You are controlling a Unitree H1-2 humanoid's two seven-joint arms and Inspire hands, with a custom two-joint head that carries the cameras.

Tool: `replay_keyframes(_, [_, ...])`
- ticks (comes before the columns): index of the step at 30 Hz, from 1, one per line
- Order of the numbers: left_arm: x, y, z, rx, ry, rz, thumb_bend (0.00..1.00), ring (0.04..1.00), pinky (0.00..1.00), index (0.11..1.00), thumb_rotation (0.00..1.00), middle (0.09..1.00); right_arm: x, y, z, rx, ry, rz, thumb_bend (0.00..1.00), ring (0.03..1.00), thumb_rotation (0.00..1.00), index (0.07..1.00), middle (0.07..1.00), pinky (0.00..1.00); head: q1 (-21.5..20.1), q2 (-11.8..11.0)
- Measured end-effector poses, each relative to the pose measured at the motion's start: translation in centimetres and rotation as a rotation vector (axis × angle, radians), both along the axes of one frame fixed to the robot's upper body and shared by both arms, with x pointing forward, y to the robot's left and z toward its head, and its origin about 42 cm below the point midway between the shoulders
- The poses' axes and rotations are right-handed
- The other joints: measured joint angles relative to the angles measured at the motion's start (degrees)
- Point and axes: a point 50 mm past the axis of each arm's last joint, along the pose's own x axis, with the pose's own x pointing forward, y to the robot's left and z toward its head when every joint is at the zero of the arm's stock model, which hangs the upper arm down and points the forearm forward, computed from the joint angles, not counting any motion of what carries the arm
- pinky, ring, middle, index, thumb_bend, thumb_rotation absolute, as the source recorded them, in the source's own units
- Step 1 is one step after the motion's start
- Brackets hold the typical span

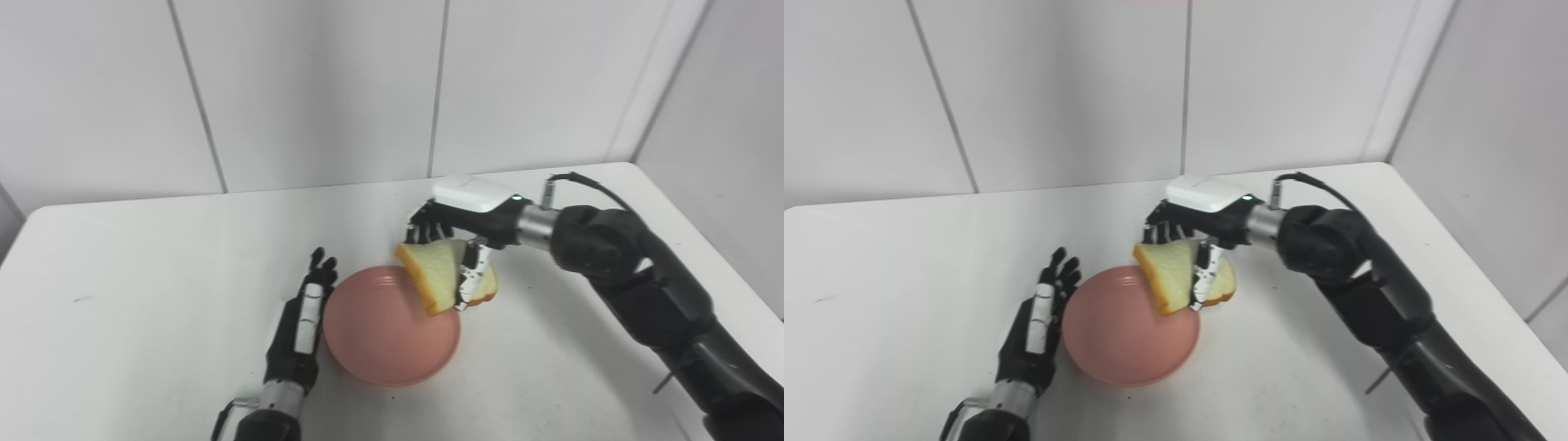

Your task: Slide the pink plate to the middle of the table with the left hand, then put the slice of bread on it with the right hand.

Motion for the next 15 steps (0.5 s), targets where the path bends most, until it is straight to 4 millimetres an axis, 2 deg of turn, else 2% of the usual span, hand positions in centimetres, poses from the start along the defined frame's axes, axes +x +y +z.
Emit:
replay_keyframes(8, [0.0,-0.4,0.1,0.018,-0.004,0.018,0.77,1.0,1.0,0.981,1.0,0.989,-0.4,2.1,-0.3,0.009,0.033,0.075,0.53,0.462,0.0,0.491,0.48,0.4,3.3,1.0])
replay_keyframes(15, [0.0,-1.0,0.1,0.043,-0.011,0.023,0.76,1.0,1.0,0.992,1.0,1.0,-0.6,3.8,0.4,-0.008,0.028,0.128,0.53,0.467,0.0,0.481,0.49,0.41,4.2,1.2])
